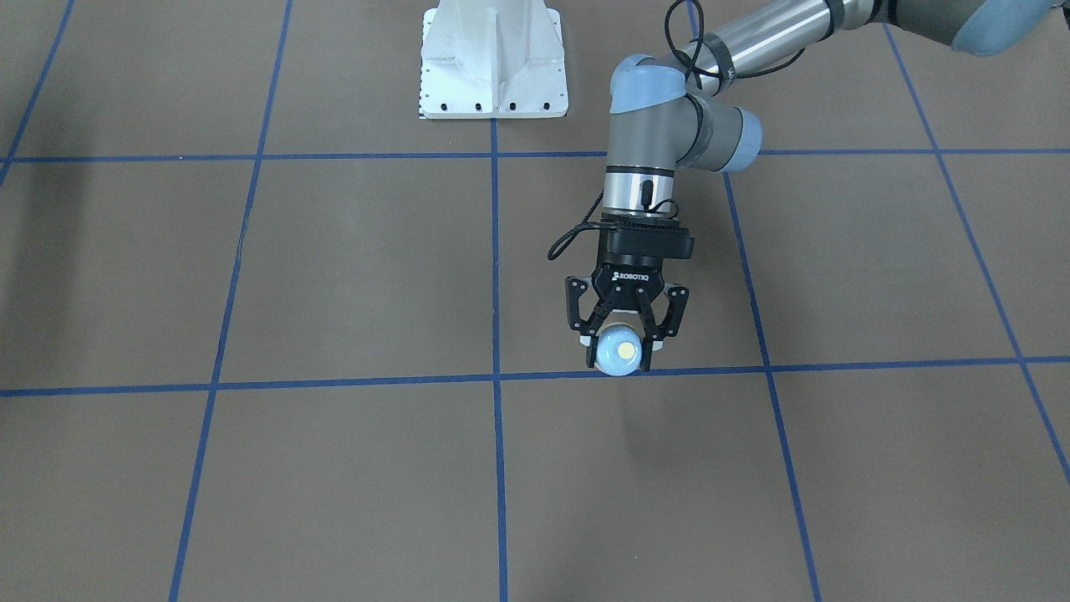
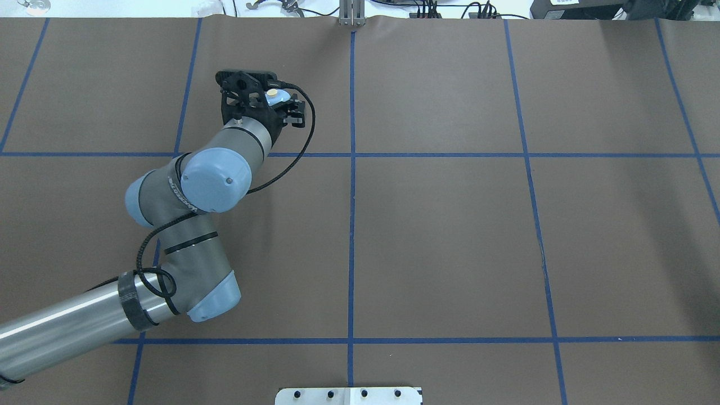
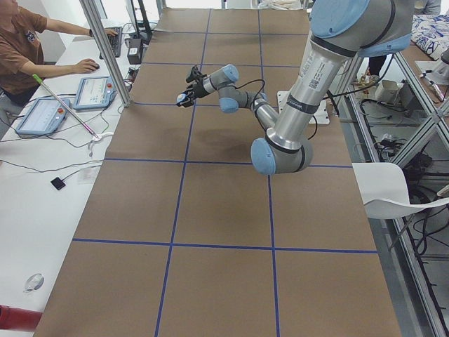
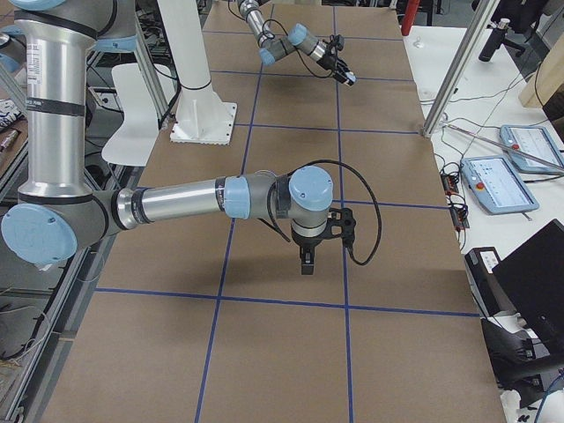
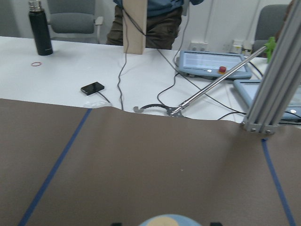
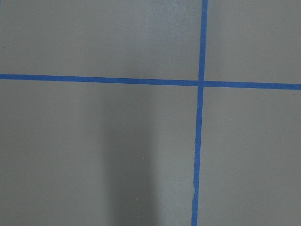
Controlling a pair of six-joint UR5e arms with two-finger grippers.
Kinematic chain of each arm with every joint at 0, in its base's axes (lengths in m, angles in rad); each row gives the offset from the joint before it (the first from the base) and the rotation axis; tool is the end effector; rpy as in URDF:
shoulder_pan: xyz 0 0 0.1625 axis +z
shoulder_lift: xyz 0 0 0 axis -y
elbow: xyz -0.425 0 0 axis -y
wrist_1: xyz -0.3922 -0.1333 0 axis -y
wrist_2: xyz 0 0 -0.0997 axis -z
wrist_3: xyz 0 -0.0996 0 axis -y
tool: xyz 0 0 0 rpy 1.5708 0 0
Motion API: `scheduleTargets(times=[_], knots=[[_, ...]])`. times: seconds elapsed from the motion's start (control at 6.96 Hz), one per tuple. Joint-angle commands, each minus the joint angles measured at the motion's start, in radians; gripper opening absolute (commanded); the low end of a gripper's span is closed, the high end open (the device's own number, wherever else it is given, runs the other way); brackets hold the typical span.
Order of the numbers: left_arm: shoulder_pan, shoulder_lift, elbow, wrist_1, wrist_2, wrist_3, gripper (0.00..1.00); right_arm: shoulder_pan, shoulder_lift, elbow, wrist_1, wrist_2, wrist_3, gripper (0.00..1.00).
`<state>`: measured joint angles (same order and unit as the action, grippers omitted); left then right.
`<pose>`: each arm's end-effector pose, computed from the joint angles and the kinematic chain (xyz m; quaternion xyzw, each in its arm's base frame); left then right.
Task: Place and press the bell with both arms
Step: 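Swing the left arm carrying the bell toward the table center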
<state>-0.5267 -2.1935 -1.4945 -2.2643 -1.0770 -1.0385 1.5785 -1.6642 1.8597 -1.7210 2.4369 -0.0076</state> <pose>0.5129 -0.5071 0.2381 0.4562 0.3858 -0.1398 0.7896 0.0609 -0.4472 0.5694 0.0238 -0.4194 -0.0095 0.9075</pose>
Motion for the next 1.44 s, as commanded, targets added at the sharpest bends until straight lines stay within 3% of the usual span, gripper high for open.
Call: scheduleTargets(times=[0.0, 0.43, 1.29], knots=[[0.087, -0.114, 0.168, -0.113, 0.073, 0.034, 0.0, 0.0, 0.003, -0.013, 0.001, 0.005, 0.0, 1.0], [0.131, -0.25, 0.409, -0.211, 0.149, 0.034, 0.0, 0.0, 0.004, -0.03, 0.001, 0.005, 0.001, 1.0], [0.197, -0.291, 0.463, -0.222, 0.14, 0.032, 0.0, 0.0, 0.004, -0.034, 0.001, 0.01, 0.0, 1.0]])
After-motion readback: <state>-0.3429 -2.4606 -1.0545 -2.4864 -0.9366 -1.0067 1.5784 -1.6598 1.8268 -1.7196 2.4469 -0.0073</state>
